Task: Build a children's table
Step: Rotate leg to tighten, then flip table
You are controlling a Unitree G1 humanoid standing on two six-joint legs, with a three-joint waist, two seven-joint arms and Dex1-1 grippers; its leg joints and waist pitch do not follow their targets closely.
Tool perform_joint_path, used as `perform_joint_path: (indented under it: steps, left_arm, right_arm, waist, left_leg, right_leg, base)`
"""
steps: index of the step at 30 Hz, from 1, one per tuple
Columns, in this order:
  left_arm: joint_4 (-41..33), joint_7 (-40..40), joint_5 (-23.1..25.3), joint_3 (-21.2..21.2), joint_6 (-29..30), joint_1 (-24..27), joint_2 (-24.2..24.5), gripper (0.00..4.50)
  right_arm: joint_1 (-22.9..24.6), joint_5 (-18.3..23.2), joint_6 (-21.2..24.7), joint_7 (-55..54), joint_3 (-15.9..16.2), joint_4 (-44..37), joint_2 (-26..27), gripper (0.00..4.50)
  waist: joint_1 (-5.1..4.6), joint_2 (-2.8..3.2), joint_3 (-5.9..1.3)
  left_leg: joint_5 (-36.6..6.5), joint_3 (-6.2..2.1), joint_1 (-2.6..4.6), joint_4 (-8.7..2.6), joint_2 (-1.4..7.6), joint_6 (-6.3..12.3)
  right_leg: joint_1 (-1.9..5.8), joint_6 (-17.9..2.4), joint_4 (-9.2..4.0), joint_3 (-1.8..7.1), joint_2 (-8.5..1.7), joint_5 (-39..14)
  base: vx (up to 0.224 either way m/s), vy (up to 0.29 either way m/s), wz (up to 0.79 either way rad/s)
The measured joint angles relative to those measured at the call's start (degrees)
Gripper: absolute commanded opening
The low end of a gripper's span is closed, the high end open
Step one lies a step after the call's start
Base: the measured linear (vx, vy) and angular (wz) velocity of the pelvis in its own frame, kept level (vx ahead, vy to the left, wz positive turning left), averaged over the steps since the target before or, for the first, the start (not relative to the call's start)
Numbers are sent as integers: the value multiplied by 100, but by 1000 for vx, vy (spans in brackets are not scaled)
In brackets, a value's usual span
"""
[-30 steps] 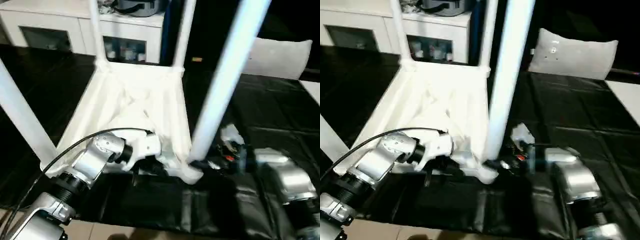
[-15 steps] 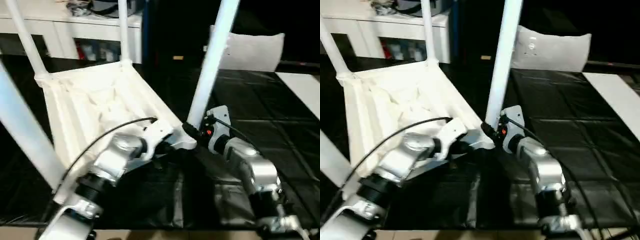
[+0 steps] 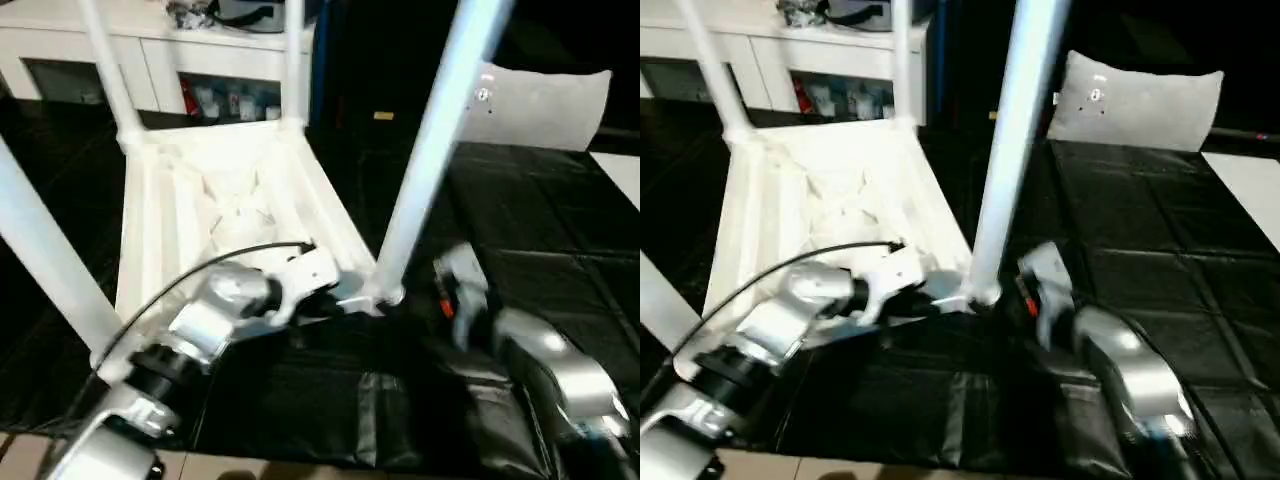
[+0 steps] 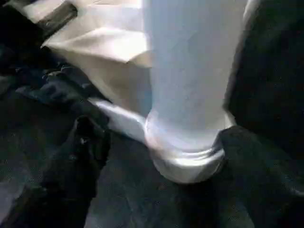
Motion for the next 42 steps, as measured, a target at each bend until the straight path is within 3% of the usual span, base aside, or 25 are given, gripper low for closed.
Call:
perform_joint_path:
  steps: [3,7,10,15,17,18,20,22,24,28,30,33,37,42]
  left_arm:
    - [63,-602,-158,-61,-508,28,261,0]
    - [94,-1020,-257,-158,-871,68,285,0]
    - [20,-1224,-335,-213,-1020,157,285,0]
    - [-11,-1274,-326,-254,-1449,269,415,0]
    - [-17,-1273,-334,-225,-1591,326,489,54]
    - [-23,-1271,-352,-174,-1655,374,515,54]
    - [-317,-1233,-662,141,-1608,678,537,57]
    - [-793,-1139,-1099,498,-1427,954,482,94]
    - [-1430,-782,-1635,1047,-987,1202,315,99]
    - [-2384,302,-2200,1840,-294,1492,-30,138]
    - [-2879,1419,-1887,2244,299,1953,-389,141]
    - [-3142,2657,-1148,2504,1034,2481,-846,173]
    - [-3463,3807,-928,2934,1015,2664,-1428,190]
    - [-4035,4593,-692,2991,1199,2734,-1482,228]
  right_arm:
    - [406,393,23,521,-309,-249,-469,449]
    - [538,819,32,816,-953,-485,-711,449]
    - [653,1026,30,894,-1199,-583,-728,449]
    - [717,1078,-183,590,-1319,-593,-466,450]
    - [712,1111,-192,426,-1364,-600,-332,450]
    - [709,1118,-210,331,-1366,-600,-288,450]
    - [713,1119,-257,95,-1423,-634,-103,450]
    - [741,1124,-280,-176,-1540,-669,102,450]
    - [742,1132,-232,-466,-1604,-792,230,450]
    - [805,1133,-235,-869,-1618,-1145,397,450]
    - [937,884,-281,-1376,-1601,-1474,560,450]
    - [990,340,-234,-2244,-1579,-1615,827,450]
    - [993,-129,-173,-2940,-1492,-1616,1066,450]
    - [805,-519,-162,-3442,-1072,-1485,1223,450]
  waist:
    - [98,34,0]
    - [177,37,-3]
    - [194,38,-3]
    - [164,39,-5]
    - [114,32,-9]
    - [89,28,-9]
    - [37,2,-10]
    - [-4,-42,-6]
    - [-39,-64,0]
    - [-59,-73,-3]
    - [-74,-59,-10]
    - [-105,-68,-4]
    - [-152,-82,-2]
    - [-273,-120,-3]
  left_leg:
    - [0,1,0,6,-1,2]
    - [0,5,-2,12,2,3]
    - [-1,9,-6,8,3,4]
    - [0,17,-6,2,3,2]
    - [0,18,-1,3,3,2]
    - [0,20,-2,1,2,2]
    - [0,23,-1,-2,3,2]
    - [1,20,-5,0,6,2]
    - [0,22,-8,3,5,2]
    - [0,23,-2,0,4,2]
    - [-1,23,-2,1,4,3]
    - [0,21,-8,0,5,2]
    - [0,-17,-12,-2,12,2]
    - [1,-37,-32,13,11,6]
  right_leg:
    - [3,5,-8,8,-2,2]
    - [11,11,-6,14,-5,-2]
    - [12,18,-4,15,-5,-7]
    - [13,23,9,21,-5,-13]
    - [16,24,10,22,-5,-13]
    - [16,24,8,23,-6,-13]
    - [12,24,10,24,-6,-13]
    - [10,24,13,20,-6,-15]
    - [9,25,12,24,-7,-15]
    - [14,26,10,23,-7,-16]
    - [16,33,9,24,-7,-20]
    - [15,35,-9,17,2,-20]
    - [32,40,-84,5,35,-16]
    - [62,54,-95,17,55,6]
  base:
    - [0,0,0]
    - [0,0,0]
    - [0,0,0]
    - [0,0,0]
    - [0,0,0]
    - [0,0,0]
    - [0,0,0]
    - [0,0,0]
    - [0,0,0]
    - [0,0,0]
    - [0,0,0]
    - [0,0,0]
    - [0,0,0]
    - [0,0,0]
